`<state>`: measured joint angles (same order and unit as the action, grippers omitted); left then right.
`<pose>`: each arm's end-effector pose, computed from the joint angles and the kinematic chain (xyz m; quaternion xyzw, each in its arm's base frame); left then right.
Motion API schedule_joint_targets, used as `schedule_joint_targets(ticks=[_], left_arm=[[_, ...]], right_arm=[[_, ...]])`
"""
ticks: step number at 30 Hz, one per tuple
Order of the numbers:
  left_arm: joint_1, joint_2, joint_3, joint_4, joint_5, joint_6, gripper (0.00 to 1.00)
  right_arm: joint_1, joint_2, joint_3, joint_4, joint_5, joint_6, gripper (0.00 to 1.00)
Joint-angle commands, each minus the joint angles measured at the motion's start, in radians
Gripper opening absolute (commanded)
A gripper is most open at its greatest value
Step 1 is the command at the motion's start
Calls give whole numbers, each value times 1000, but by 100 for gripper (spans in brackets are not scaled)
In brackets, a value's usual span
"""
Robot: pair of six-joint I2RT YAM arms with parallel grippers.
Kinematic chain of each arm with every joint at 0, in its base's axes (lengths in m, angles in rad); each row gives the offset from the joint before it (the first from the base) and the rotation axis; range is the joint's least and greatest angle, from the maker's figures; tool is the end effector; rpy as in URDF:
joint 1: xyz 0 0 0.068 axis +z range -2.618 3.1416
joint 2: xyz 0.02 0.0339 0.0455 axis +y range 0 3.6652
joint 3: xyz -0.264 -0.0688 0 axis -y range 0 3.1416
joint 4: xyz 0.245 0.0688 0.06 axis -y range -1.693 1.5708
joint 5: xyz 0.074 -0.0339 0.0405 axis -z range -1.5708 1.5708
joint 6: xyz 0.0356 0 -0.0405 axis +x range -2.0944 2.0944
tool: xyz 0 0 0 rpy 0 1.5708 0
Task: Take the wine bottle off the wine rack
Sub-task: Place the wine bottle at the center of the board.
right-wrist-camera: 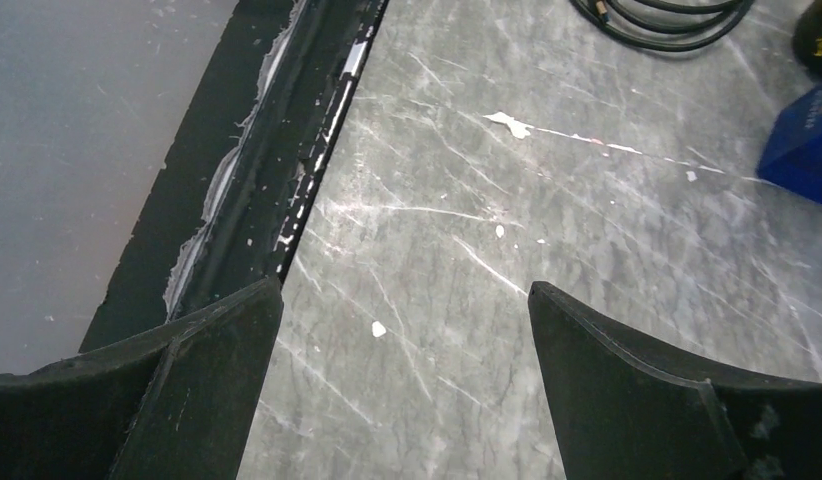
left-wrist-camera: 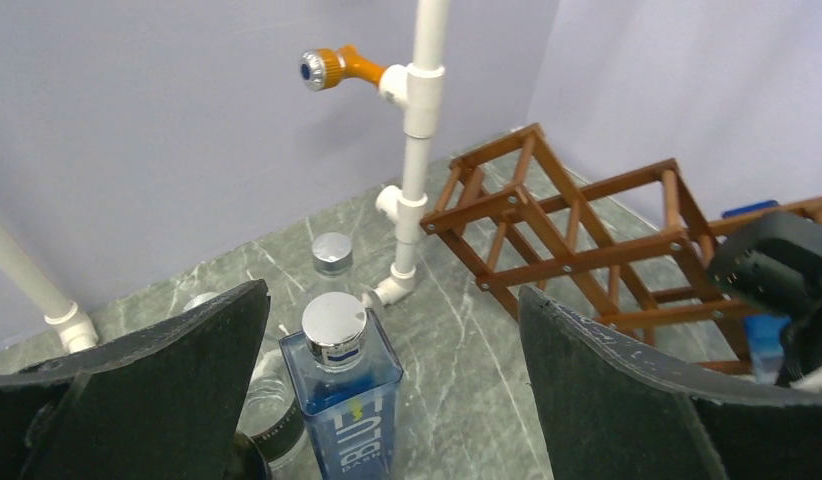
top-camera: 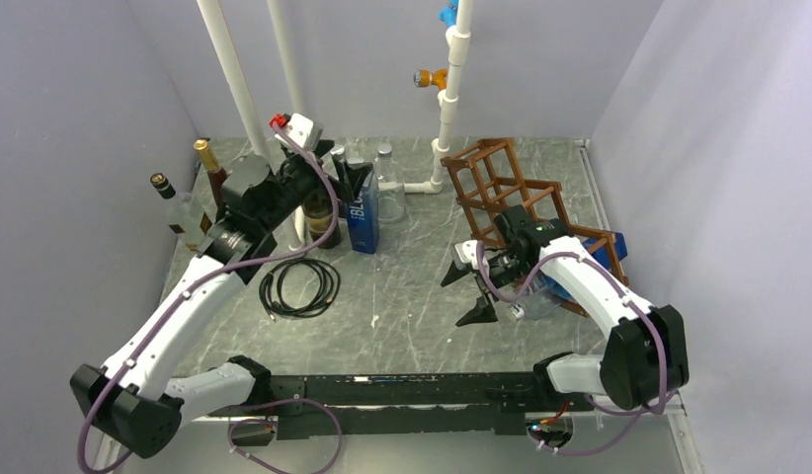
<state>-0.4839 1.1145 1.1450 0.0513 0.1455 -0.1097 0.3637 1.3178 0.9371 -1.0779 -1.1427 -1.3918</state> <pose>0.2238 -0.1235 0.4269 0.1782 0.6541 -0.2616 0.6870 0.1881 0.1063 0.2455 -0.6655 0.5132 0.4469 0.3065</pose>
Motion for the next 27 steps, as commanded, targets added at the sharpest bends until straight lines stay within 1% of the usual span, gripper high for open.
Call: schedule_joint_targets(ticks=[1,5,6,9,15,24,27], left_arm=[[4,-85,6,-50,133,23,100],[4,-139,-45,-92,206,21,99],[4,-149,-58,-102,222,22,99],[4,-180,-96,-116,254,28,99],[4,-232,-170,-127,274,26,100],[4,-304,-309,-94,279,48,100],[4,-312,-335,-94,291,39,100]], right_arm=[[-23,-90,45,-44,-10,-46,96],[-38,-162,62,-59,17,-20,97],[-41,-177,66,-67,34,-17,99],[-46,-228,79,-90,87,6,100],[-82,-330,123,-145,163,68,100],[-192,-416,189,-226,220,91,100],[-210,-432,204,-234,247,112,100]])
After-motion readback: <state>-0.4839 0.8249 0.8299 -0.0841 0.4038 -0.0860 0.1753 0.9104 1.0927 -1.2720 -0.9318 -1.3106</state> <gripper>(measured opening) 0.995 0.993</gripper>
